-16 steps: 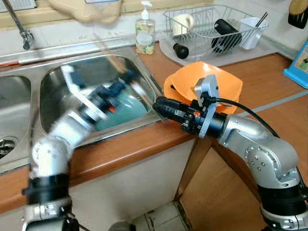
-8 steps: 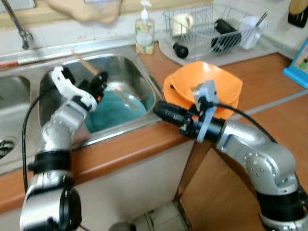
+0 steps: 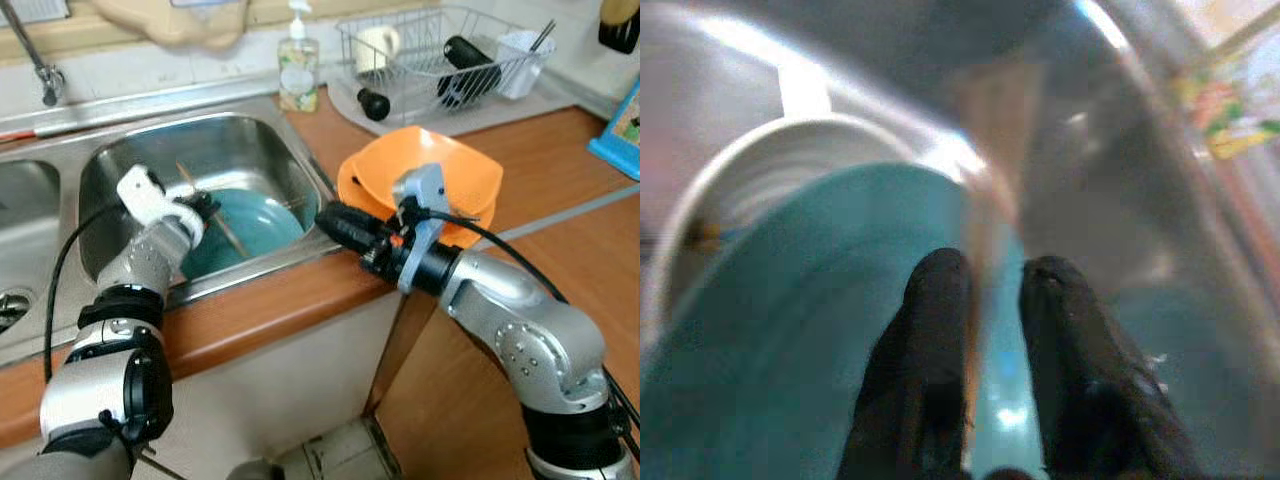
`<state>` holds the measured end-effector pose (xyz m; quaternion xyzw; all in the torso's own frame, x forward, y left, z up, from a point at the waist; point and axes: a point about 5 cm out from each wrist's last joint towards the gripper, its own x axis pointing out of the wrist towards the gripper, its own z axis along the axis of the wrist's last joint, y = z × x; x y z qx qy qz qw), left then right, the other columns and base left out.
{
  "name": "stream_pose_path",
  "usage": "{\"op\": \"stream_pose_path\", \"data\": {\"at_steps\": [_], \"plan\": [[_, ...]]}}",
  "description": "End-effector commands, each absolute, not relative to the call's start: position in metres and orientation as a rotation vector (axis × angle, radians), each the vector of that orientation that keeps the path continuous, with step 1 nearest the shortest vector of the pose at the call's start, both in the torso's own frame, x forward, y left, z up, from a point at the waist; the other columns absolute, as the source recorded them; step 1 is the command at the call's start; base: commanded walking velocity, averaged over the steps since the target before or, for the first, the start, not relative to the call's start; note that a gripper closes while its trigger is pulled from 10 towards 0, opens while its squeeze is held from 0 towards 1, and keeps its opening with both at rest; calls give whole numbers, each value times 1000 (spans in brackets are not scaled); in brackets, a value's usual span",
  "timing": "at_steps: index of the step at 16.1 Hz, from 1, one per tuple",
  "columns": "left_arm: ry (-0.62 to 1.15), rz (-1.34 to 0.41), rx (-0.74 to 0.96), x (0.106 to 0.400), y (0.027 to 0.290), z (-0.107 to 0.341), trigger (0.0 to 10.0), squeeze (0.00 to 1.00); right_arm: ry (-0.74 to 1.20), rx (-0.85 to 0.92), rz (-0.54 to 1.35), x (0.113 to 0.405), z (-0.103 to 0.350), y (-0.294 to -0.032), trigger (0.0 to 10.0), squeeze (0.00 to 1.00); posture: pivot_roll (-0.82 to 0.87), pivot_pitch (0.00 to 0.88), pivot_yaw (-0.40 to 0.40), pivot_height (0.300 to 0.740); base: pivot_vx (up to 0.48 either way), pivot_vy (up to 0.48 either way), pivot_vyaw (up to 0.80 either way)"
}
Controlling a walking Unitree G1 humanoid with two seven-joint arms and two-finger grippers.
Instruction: Kitchen organization
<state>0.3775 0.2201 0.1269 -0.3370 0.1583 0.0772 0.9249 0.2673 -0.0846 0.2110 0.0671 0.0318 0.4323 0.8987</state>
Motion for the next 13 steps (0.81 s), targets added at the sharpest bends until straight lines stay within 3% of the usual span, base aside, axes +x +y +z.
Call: {"op": "stream_pose_path", "data": {"at_steps": [1, 4, 6, 8, 13], "plan": [[312, 172, -674, 381, 223, 135, 10000, 1000, 35, 142, 877, 268, 221, -87, 10000, 1000, -149, 0, 84, 740, 0, 0, 0], [315, 164, -639, 382, 223, 134, 10000, 1000, -89, 150, 751, 276, 238, -95, 10000, 1000, -163, 0, 96, 740, 0, 0, 0], [258, 108, -529, 384, 223, 142, 10000, 1000, -139, 120, 664, 280, 245, -101, 10000, 1000, -164, 0, 99, 740, 0, 0, 0], [128, -82, -301, 385, 209, 161, 10000, 1000, -160, 117, 597, 280, 251, -106, 10000, 1000, -171, 0, 95, 740, 0, 0, 0], [-123, -335, -221, 358, 190, 193, 10000, 1000, -124, 141, 533, 282, 252, -113, 10000, 1000, -172, 0, 82, 740, 0, 0, 0]]}}
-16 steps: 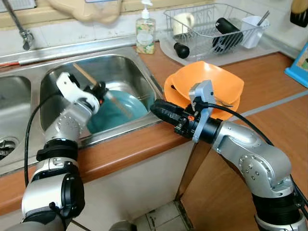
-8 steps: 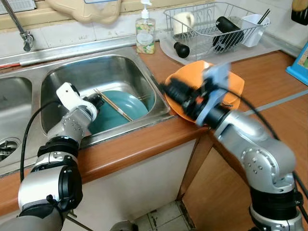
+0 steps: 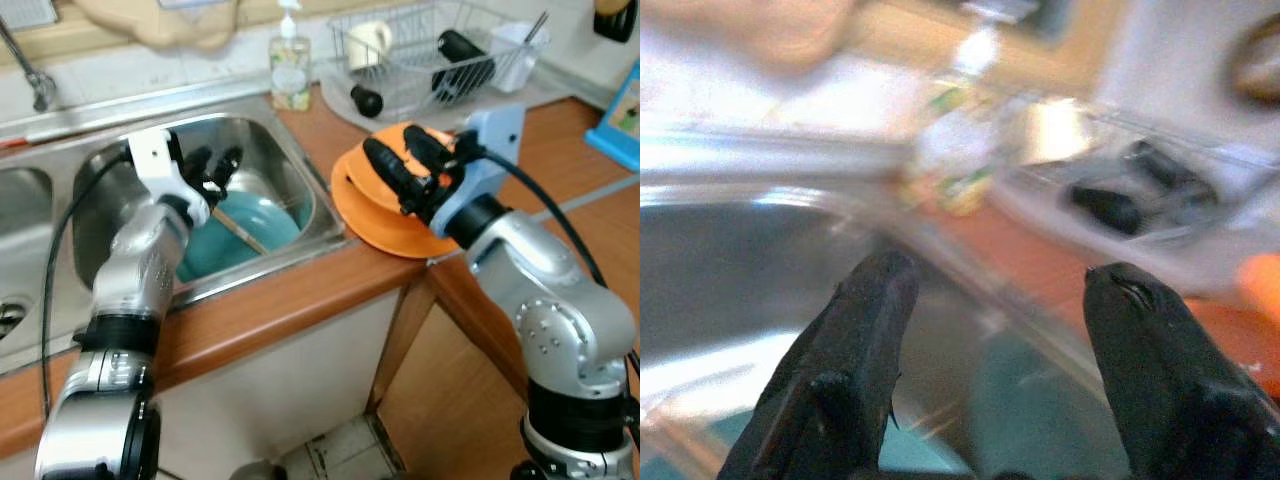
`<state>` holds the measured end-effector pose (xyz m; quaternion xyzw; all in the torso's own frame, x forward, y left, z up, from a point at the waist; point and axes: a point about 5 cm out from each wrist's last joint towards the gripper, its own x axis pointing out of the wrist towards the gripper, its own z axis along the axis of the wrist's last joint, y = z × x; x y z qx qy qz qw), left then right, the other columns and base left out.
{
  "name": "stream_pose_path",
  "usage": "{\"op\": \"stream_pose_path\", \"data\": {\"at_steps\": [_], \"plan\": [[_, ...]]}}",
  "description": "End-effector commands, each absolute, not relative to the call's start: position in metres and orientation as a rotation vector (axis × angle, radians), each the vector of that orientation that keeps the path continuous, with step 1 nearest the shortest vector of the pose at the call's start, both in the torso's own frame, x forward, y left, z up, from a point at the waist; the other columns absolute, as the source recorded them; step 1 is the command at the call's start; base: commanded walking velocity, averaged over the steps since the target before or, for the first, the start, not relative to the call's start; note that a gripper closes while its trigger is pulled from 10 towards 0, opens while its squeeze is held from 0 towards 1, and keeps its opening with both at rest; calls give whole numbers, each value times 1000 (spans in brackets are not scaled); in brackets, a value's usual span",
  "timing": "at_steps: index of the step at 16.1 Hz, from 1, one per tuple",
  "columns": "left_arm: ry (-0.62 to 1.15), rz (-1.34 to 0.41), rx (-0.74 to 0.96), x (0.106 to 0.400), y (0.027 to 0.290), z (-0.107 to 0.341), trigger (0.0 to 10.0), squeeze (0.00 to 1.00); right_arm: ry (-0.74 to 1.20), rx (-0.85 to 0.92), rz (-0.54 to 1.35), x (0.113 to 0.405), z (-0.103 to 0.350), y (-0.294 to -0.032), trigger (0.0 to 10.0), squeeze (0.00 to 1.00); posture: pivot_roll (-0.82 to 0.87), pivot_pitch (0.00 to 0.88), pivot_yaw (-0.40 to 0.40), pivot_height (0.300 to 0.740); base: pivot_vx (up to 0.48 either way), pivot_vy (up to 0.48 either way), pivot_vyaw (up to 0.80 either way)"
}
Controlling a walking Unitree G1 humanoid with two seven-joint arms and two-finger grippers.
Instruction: Kitchen organization
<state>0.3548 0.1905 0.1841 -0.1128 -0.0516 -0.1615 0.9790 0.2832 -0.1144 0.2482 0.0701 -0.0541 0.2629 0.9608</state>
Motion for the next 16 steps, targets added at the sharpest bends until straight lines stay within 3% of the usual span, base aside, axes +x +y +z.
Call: {"op": "stream_pose_path", "data": {"at_steps": [1, 4, 6, 8, 9, 10, 11, 12, 13, 14, 16], "plan": [[-155, -396, -204, 348, 185, 198, 10000, 1000, -125, 162, 538, 281, 254, -118, 10000, 1000, -167, 0, 74, 740, 0, 0, 0], [-177, -512, -166, 321, 170, 202, 10000, 1000, -69, 203, 453, 285, 251, -139, 10000, 1000, -158, 0, 58, 740, 0, 0, 0], [-173, -587, -134, 308, 158, 201, 10000, 1000, 10, 99, 361, 287, 243, -149, 10000, 1000, -155, 0, 50, 740, 0, 0, 0], [-169, -651, -111, 299, 149, 201, 10000, 1000, -77, 23, 383, 286, 247, -151, 10000, 1000, -158, 0, 49, 740, 0, 0, 0], [-164, -701, -86, 292, 144, 201, 10000, 1000, -216, 22, 380, 284, 256, -154, 10000, 1000, -157, 0, 48, 740, 0, 0, 0], [-156, -713, -80, 290, 142, 201, 10000, 1000, -202, 28, 356, 284, 255, -157, 10000, 1000, -156, 0, 44, 740, 0, 0, 0], [-133, -742, -42, 288, 138, 198, 10000, 804, -136, 36, 322, 283, 250, -165, 10000, 1000, -152, 0, 39, 740, 0, 0, 0], [-123, -747, -36, 286, 136, 196, 10000, 365, -99, -14, 298, 282, 244, -171, 10000, 1000, -150, 0, 36, 740, 0, 0, 0], [-110, -755, -33, 283, 135, 194, 10000, 75, -52, -29, 306, 279, 238, -176, 10000, 1000, -146, 0, 34, 740, 0, 0, 0], [-99, -765, -31, 281, 134, 192, 10000, 0, -38, -6, 320, 276, 234, -180, 10000, 0, -145, 0, 33, 740, 0, 0, 0], [-82, -783, -24, 276, 133, 189, 10000, 0, -31, 8, 328, 273, 226, -192, 10000, 0, -146, 0, 34, 740, 0, 0, 0]]}}
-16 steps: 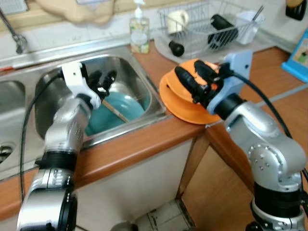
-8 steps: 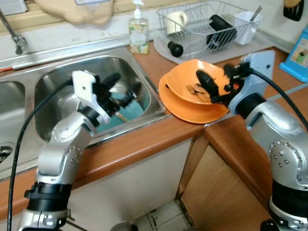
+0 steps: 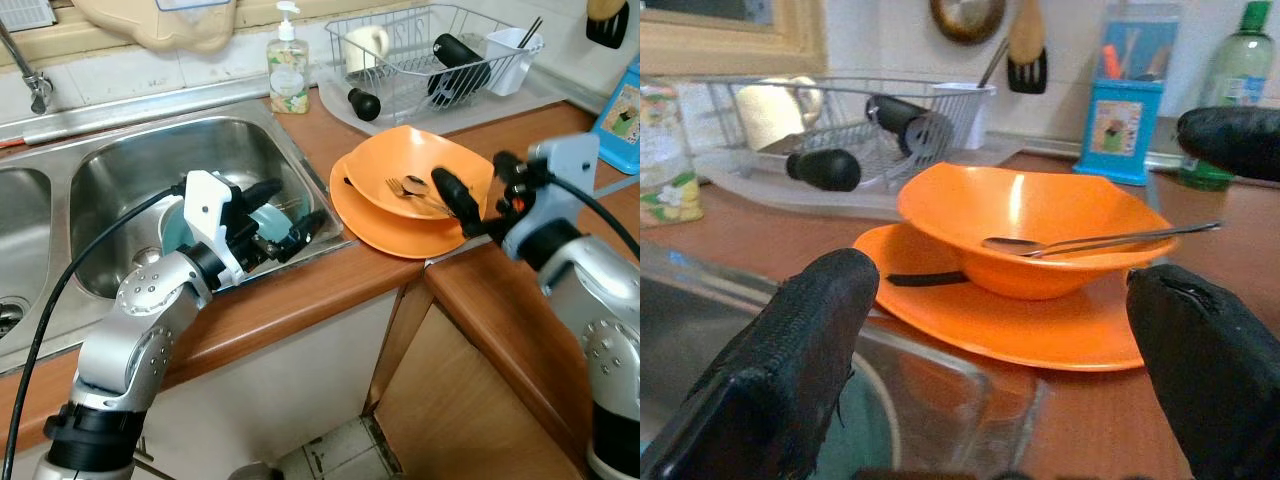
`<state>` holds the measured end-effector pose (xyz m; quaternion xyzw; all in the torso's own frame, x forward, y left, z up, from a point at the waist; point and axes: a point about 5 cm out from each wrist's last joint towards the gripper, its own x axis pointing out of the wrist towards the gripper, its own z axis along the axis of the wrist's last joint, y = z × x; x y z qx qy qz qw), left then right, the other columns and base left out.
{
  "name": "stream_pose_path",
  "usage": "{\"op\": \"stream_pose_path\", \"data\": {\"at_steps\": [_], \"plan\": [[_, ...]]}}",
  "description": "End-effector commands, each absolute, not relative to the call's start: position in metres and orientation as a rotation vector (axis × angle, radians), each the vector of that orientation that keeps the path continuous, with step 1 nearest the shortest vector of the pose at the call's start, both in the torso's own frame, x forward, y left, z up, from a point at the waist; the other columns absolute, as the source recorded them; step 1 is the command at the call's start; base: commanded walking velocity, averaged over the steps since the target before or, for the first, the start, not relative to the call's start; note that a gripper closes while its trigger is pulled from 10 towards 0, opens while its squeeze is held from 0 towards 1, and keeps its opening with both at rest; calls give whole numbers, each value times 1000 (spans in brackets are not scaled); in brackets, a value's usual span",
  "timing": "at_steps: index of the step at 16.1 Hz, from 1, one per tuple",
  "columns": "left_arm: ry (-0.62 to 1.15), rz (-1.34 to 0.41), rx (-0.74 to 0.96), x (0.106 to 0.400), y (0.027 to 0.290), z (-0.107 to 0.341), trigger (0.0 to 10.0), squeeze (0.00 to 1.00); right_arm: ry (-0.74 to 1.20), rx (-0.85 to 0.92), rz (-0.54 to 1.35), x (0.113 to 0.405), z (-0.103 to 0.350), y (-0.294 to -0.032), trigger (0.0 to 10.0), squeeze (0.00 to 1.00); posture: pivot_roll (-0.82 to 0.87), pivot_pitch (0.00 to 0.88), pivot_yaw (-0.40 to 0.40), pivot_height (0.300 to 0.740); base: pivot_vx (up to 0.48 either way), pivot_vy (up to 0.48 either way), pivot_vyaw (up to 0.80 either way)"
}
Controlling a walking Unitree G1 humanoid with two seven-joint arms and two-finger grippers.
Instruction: Kitchen organization
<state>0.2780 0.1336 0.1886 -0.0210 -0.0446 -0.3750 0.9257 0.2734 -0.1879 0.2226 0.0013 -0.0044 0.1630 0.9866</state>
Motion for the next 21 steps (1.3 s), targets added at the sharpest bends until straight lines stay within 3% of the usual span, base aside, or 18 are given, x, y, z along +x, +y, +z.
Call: {"op": "stream_pose_path", "data": {"at_steps": [1, 5, 6, 8, 9, 10, 19, 20, 21], "plan": [[-68, -800, -28, 273, 131, 187, 10000, 0, -16, 4, 334, 272, 223, -196, 10000, 0, -148, 0, 37, 740, 0, 0, 0], [-10, -907, -46, 259, 121, 177, 10000, 0, 14, 30, 289, 274, 215, -208, 10000, 0, -164, 0, 47, 740, 0, 0, 0], [-6, -911, -45, 259, 120, 176, 10000, 0, 13, 46, 275, 276, 215, -211, 6471, 0, -166, 0, 47, 740, 0, 0, 0], [-3, -911, -37, 260, 119, 175, 10000, 0, 28, 54, 275, 279, 211, -213, 7059, 0, -166, 0, 46, 740, 0, 0, 0], [-3, -914, -36, 260, 118, 175, 10000, 0, 45, 47, 301, 279, 207, -212, 8863, 0, -161, 0, 41, 740, 0, 0, 0], [-3, -916, -38, 260, 118, 175, 10000, 0, 64, 46, 318, 279, 203, -210, 10000, 0, -161, 0, 41, 740, 0, 0, 0], [3, -922, -33, 258, 119, 174, 10000, 0, 118, 45, 346, 284, 192, -203, 10000, 0, -150, 0, 32, 740, 0, 0, 0], [2, -921, -31, 259, 119, 174, 10000, 0, 131, 43, 338, 286, 190, -203, 5412, 0, -150, 0, 32, 740, 0, 0, 0], [2, -921, -30, 259, 119, 174, 10000, 0, 133, 43, 338, 287, 189, -203, 0, 0, -149, 0, 30, 740, 0, 0, 0]]}}
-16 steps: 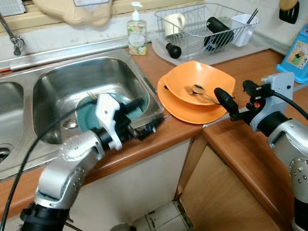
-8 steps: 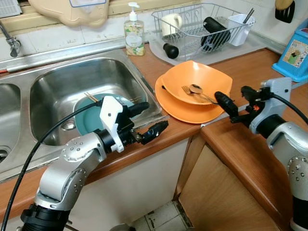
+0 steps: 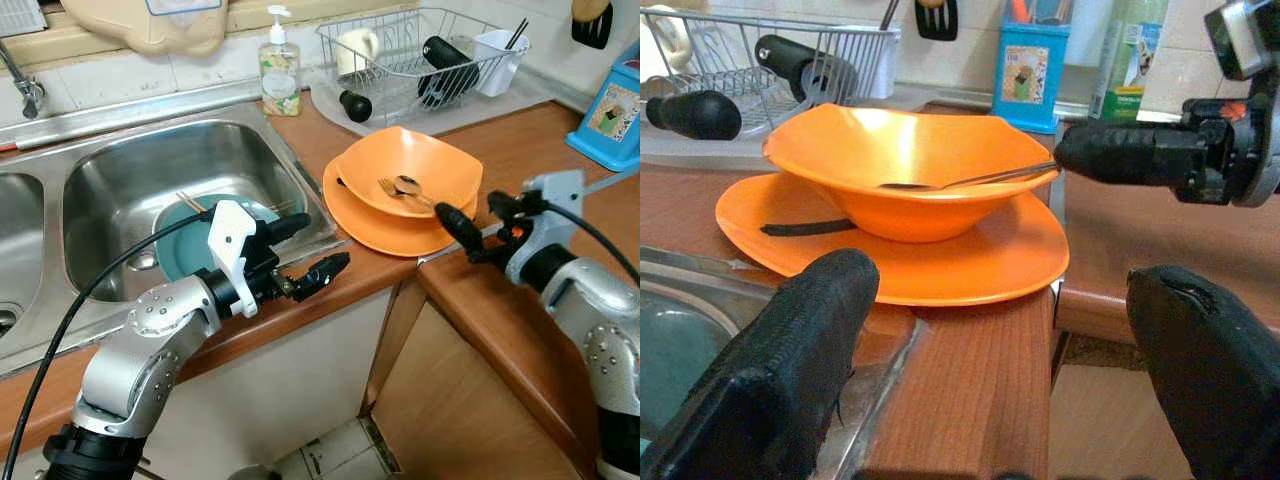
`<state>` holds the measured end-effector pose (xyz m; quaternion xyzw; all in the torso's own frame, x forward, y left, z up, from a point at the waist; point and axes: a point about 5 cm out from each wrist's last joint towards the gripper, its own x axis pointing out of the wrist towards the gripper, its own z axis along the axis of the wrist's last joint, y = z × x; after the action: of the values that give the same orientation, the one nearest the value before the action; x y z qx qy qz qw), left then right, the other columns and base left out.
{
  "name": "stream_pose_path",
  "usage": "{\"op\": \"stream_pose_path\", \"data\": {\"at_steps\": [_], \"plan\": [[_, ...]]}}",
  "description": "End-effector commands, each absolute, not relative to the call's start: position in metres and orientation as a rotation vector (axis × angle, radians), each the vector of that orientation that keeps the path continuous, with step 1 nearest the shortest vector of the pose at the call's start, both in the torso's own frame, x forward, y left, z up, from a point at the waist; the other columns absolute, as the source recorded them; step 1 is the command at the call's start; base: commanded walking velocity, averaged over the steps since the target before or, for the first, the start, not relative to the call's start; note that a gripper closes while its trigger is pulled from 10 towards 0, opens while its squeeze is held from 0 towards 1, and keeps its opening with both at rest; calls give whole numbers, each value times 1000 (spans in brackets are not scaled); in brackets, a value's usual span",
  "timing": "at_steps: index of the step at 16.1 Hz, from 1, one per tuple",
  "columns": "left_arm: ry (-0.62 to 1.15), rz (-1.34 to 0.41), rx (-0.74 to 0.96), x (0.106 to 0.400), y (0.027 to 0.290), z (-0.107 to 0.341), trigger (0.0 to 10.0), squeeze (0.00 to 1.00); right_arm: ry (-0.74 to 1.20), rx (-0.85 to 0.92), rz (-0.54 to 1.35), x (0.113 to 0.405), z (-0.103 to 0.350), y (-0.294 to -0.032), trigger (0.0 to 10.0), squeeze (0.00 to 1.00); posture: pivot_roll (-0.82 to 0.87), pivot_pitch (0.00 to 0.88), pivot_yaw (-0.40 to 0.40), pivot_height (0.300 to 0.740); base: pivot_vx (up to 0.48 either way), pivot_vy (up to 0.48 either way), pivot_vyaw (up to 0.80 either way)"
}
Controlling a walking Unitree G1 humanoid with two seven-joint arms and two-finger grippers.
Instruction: Kitchen organization
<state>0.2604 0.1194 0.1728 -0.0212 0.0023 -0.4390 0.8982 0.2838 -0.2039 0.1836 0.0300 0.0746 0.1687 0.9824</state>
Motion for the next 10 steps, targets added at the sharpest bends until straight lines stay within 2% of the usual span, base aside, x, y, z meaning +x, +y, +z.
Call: {"op": "stream_pose_path", "data": {"at_steps": [1, 10], "plan": [[2, -921, -29, 259, 119, 174, 10000, 0, 134, 42, 340, 287, 188, -203, 0, 0, -149, 0, 30, 740, 0, 0, 0], [2, -914, -27, 260, 118, 173, 10000, 0, 129, 44, 373, 289, 188, -200, 0, 0, -148, 0, 27, 740, 0, 0, 0]]}}
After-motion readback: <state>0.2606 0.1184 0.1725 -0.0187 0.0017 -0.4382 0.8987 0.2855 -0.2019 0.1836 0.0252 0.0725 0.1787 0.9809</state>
